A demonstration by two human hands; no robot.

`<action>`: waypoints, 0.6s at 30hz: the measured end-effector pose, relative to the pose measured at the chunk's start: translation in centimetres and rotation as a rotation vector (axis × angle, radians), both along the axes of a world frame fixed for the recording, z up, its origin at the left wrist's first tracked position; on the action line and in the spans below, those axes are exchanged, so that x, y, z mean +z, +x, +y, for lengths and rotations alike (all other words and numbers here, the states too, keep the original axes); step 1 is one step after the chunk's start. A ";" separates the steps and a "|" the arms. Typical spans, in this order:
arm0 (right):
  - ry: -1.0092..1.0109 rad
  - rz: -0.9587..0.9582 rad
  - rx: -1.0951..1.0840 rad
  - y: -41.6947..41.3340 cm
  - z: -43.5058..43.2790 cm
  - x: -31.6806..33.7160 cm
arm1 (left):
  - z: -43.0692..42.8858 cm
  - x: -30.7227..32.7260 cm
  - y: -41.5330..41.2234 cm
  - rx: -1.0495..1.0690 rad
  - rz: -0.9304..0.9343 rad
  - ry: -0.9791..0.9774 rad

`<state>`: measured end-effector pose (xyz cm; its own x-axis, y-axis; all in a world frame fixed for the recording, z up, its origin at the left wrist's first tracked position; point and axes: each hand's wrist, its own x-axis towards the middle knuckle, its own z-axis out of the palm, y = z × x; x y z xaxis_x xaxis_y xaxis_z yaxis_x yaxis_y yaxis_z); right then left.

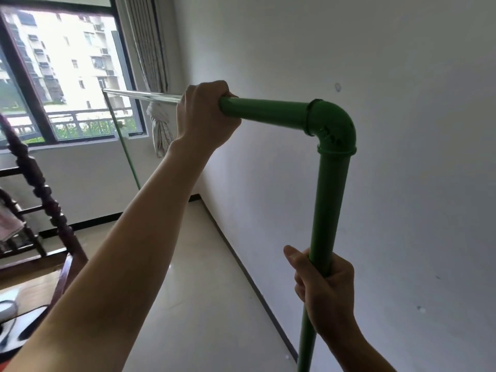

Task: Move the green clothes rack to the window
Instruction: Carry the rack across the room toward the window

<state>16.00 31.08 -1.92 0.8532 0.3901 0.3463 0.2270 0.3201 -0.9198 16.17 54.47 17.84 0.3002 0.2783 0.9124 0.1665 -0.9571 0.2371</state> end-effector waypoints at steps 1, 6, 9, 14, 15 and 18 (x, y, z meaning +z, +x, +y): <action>-0.001 -0.003 0.004 0.5 0.7 -0.1 | 0.7 0.0 0.1 0.012 0.008 0.001; 0.004 0.006 0.051 3.7 3.5 -0.3 | 3.1 0.1 1.7 0.140 0.078 -0.014; 0.000 -0.012 0.101 6.2 4.6 -0.3 | 3.6 0.4 3.1 0.203 0.116 -0.034; -0.001 -0.019 0.158 11.0 6.6 -0.4 | 4.5 0.5 6.4 0.289 0.166 -0.045; -0.001 -0.022 0.165 11.8 7.0 -0.5 | 4.8 0.4 7.1 0.307 0.176 -0.045; 0.005 -0.031 0.200 14.2 8.4 -0.5 | 5.5 0.3 8.9 0.361 0.196 -0.039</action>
